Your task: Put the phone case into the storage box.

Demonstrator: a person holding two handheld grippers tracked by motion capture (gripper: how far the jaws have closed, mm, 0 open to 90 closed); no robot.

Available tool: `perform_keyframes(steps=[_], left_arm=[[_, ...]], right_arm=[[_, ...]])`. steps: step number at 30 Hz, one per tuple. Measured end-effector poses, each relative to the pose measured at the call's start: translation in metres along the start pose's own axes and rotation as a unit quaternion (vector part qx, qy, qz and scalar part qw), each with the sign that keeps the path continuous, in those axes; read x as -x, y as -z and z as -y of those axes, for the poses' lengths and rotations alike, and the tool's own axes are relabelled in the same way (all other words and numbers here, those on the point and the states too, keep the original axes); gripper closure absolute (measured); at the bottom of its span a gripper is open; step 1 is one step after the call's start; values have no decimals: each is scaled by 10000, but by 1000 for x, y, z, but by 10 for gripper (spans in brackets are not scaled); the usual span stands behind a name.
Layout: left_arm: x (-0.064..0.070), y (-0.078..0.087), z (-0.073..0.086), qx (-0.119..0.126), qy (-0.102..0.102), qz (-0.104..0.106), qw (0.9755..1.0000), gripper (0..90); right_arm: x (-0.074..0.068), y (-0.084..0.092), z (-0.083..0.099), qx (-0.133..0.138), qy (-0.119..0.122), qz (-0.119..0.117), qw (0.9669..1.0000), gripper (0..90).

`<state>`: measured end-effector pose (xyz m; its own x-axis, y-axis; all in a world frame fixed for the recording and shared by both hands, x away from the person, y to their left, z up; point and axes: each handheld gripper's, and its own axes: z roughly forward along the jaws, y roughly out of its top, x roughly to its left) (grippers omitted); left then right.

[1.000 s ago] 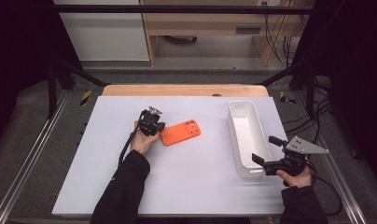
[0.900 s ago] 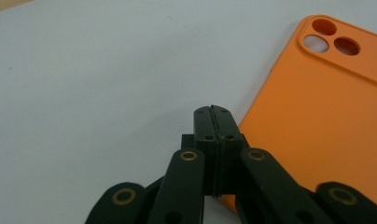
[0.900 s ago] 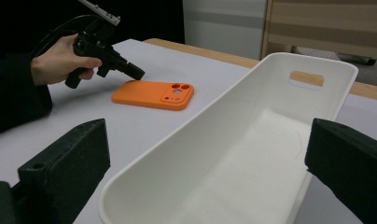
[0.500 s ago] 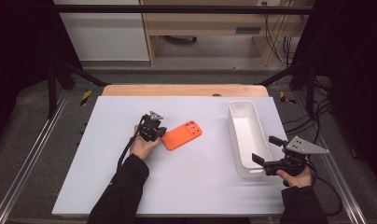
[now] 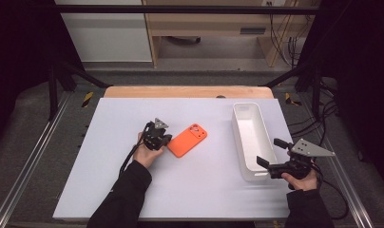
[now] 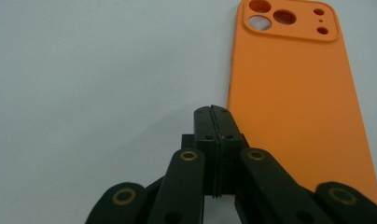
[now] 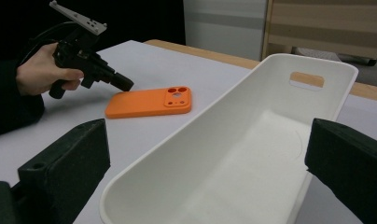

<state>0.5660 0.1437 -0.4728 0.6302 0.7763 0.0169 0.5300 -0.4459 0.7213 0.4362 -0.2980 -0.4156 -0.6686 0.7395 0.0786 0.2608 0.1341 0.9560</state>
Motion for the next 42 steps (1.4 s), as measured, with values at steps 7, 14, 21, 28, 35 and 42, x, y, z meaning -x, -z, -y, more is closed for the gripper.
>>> perform_keyframes(steps=[7, 14, 21, 28, 35, 42], left_arm=[[12, 3, 3, 1, -157, 124, 9998, 898], [17, 4, 4, 9, -215, 96, 9997, 898], [16, 7, 3, 78, -213, 107, 9997, 885], [13, 23, -1, 367, -179, 148, 9991, 829], [17, 39, -7, 613, -221, 305, 9974, 701], [25, 50, -16, 774, -278, 475, 9955, 524]], right_arm=[[0, 0, 0, 8, -7, -11, 10000, 5], [0, 1, 0, 14, -6, -5, 10000, 5], [0, 1, 0, 17, -1, -2, 10000, 5], [0, 1, 0, 38, -14, -12, 10000, 5], [0, 2, 0, 54, -15, -27, 10000, 5], [0, 3, -1, 75, -27, -20, 10000, 5]])
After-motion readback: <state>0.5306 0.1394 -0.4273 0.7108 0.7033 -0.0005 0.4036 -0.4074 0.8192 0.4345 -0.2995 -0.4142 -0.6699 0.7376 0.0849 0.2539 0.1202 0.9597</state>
